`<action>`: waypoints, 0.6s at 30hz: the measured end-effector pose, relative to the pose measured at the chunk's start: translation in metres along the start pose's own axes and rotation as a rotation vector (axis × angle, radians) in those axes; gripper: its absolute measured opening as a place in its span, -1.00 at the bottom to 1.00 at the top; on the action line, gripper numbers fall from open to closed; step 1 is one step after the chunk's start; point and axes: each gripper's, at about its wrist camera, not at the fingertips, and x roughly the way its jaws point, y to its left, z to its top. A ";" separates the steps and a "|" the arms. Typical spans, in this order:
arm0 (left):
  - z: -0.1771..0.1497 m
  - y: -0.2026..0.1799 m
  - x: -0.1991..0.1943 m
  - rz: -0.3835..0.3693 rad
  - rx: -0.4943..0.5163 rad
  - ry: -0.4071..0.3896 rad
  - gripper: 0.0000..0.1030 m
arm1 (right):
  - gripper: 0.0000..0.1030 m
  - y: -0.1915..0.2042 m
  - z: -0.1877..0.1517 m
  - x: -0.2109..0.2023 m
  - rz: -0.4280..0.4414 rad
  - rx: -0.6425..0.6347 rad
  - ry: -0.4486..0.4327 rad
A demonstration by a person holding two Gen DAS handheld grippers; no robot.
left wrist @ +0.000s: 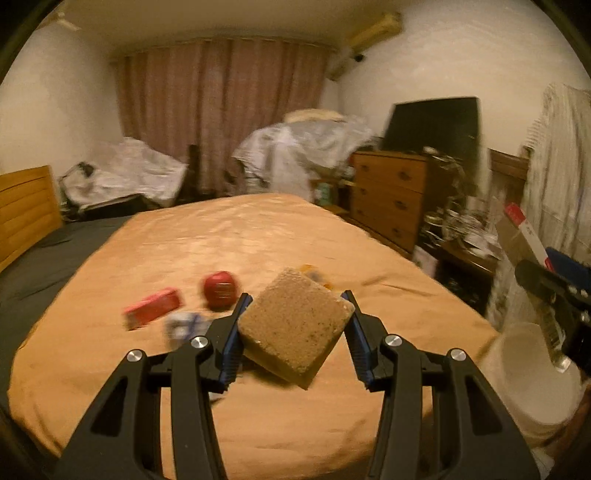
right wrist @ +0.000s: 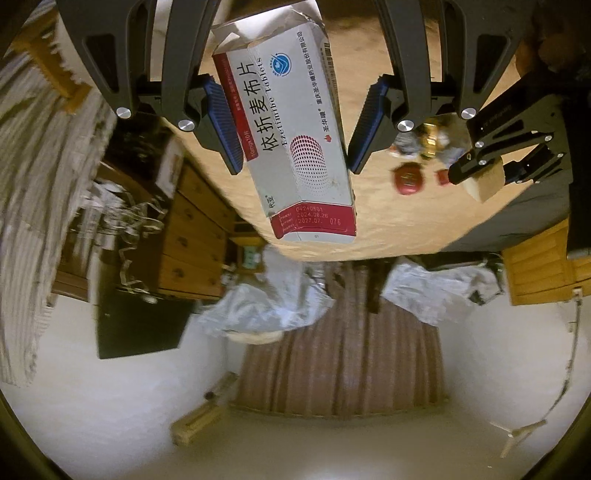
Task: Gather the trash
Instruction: 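Carry the medicine box and sponge block with both tools toward the white bucket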
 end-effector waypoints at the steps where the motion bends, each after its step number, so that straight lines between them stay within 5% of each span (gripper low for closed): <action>1: 0.002 -0.014 0.004 -0.032 0.011 0.009 -0.09 | 0.17 -0.016 0.000 -0.003 -0.023 0.007 0.008; 12: 0.003 -0.137 0.031 -0.310 0.122 0.091 -0.07 | 0.17 -0.190 -0.025 -0.015 -0.217 0.108 0.164; 18: -0.006 -0.196 0.054 -0.450 0.214 0.195 -0.06 | 0.17 -0.271 -0.044 0.000 -0.236 0.144 0.355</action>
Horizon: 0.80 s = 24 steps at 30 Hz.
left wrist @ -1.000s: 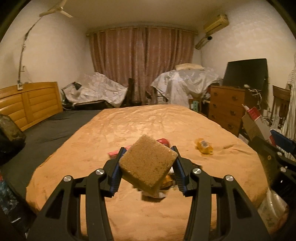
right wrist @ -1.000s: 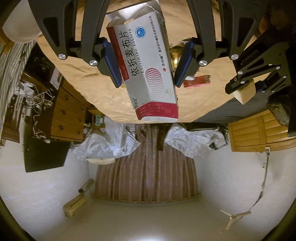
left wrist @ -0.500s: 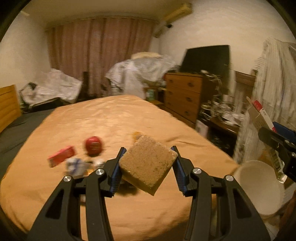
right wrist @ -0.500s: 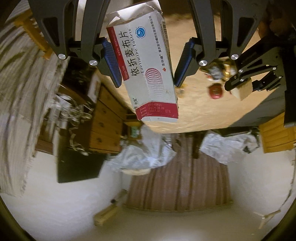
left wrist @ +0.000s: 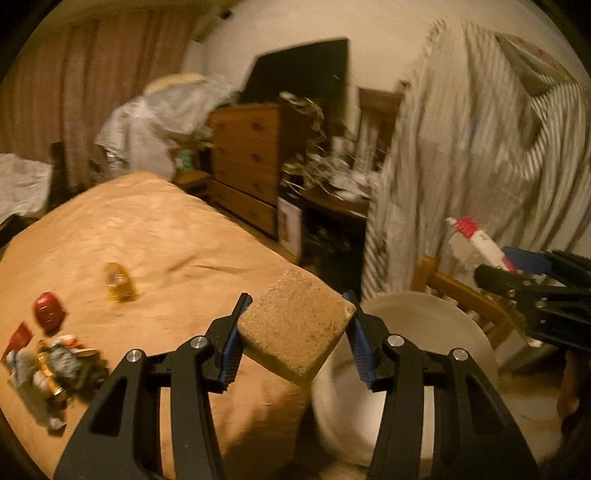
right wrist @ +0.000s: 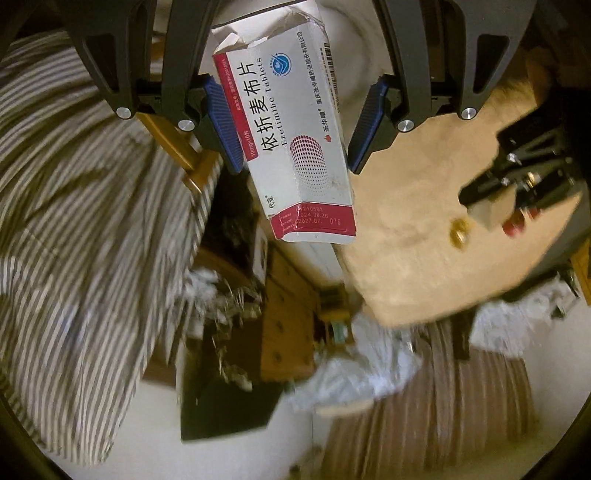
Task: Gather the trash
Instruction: 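Carry the medicine box and sponge block with both tools toward the white bucket, then open the right tool over the bucket while the left tool releases the sponge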
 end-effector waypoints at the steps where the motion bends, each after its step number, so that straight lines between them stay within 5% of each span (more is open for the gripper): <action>1: 0.002 -0.005 0.006 -0.018 0.011 0.018 -0.06 | 0.17 -0.014 0.000 0.010 0.011 0.013 0.045; 7: -0.004 -0.039 0.056 -0.127 0.101 0.197 -0.05 | 0.17 -0.059 -0.008 0.067 0.045 0.040 0.310; 12: -0.011 -0.057 0.081 -0.164 0.182 0.297 -0.05 | 0.17 -0.050 -0.020 0.084 0.079 0.026 0.454; 24: -0.017 -0.060 0.091 -0.187 0.200 0.316 -0.05 | 0.17 -0.034 -0.028 0.082 0.108 0.051 0.453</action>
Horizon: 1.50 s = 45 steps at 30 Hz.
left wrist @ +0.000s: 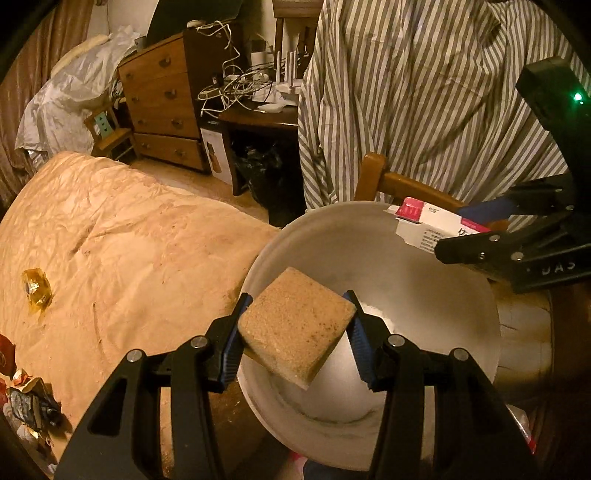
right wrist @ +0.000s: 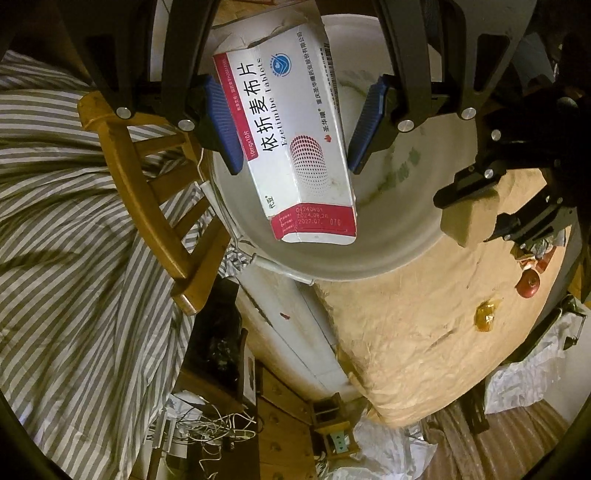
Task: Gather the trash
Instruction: 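Open the right tool over the bucket while the left tool releases the sponge, then grasp the black Face tissue pack with the right tool while the left tool grasps the alcohol wipes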
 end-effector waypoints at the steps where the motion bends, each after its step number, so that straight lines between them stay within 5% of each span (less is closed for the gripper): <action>1: 0.000 -0.001 -0.001 0.001 0.001 -0.005 -0.05 | 0.17 0.000 0.000 0.000 0.002 0.000 -0.001; 3: 0.001 -0.002 -0.001 -0.001 0.005 -0.006 0.04 | 0.21 0.001 0.000 -0.001 0.006 -0.001 -0.002; 5: 0.001 -0.003 -0.004 0.011 0.010 -0.018 0.44 | 0.24 0.001 0.000 -0.003 0.014 0.001 -0.007; 6: 0.000 -0.003 -0.005 0.017 0.013 -0.025 0.47 | 0.25 0.001 0.000 -0.004 0.021 0.006 -0.011; 18: -0.007 0.009 -0.015 0.021 -0.023 -0.037 0.51 | 0.25 -0.001 -0.002 -0.023 0.054 0.036 -0.076; 23: -0.026 0.027 -0.038 0.032 -0.058 -0.072 0.51 | 0.25 0.022 -0.012 -0.046 0.085 -0.002 -0.181; 28: -0.073 0.078 -0.072 0.114 -0.145 -0.122 0.51 | 0.30 0.089 -0.033 -0.069 0.174 -0.121 -0.342; 32: -0.130 0.149 -0.096 0.235 -0.274 -0.119 0.51 | 0.35 0.160 -0.043 -0.057 0.274 -0.231 -0.387; 39: -0.222 0.249 -0.165 0.459 -0.529 -0.199 0.51 | 0.45 0.267 -0.044 -0.009 0.399 -0.328 -0.330; 41: -0.247 0.272 -0.181 0.547 -0.610 -0.244 0.72 | 0.48 0.294 -0.045 0.005 0.410 -0.349 -0.314; 45: -0.268 0.300 -0.179 0.592 -0.692 -0.256 0.75 | 0.48 0.334 -0.042 0.026 0.422 -0.420 -0.301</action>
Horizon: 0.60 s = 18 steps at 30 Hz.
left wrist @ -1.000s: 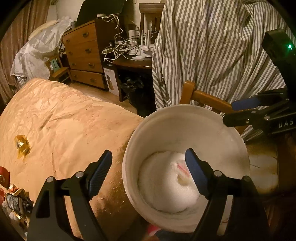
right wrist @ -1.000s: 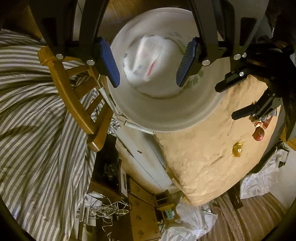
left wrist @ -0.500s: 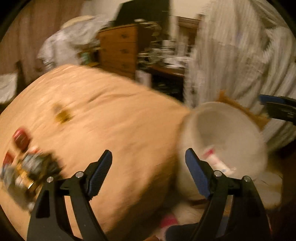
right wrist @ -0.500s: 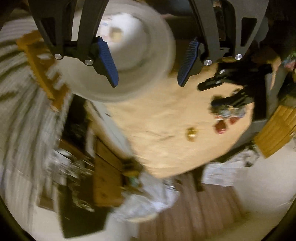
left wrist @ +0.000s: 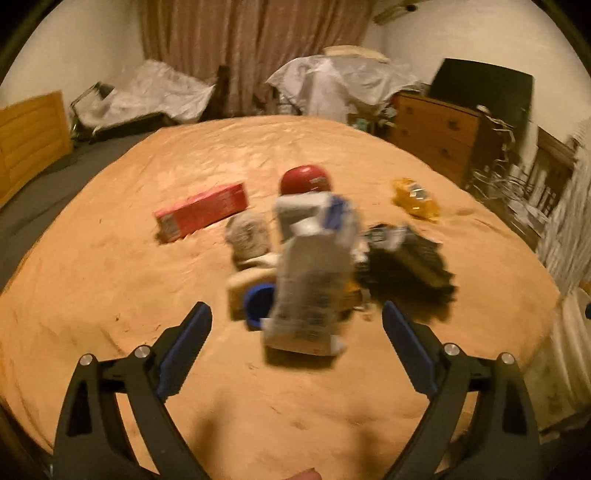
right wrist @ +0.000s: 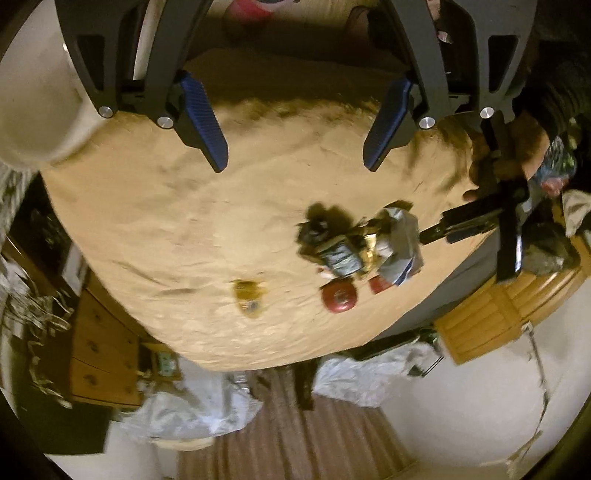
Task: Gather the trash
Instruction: 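Grasp the black Face tissue pack with the right tool while the left tool grasps the alcohol wipes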
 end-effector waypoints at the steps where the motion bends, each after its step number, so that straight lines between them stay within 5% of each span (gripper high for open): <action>1: 0.000 0.001 0.011 0.005 0.004 0.010 0.75 | 0.48 0.007 0.003 0.010 0.003 -0.021 0.007; 8: 0.004 -0.012 0.052 0.070 0.082 0.013 0.73 | 0.48 0.027 0.022 0.067 0.028 -0.089 0.049; 9: 0.000 -0.008 0.053 0.074 0.087 0.016 0.63 | 0.48 0.027 0.023 0.071 0.030 -0.091 0.051; 11: 0.002 -0.003 0.055 0.065 0.080 0.032 -0.19 | 0.48 0.030 0.028 0.082 0.037 -0.104 0.055; 18: 0.010 0.030 0.016 0.017 0.036 0.083 -0.25 | 0.47 0.043 0.050 0.109 0.085 -0.202 0.057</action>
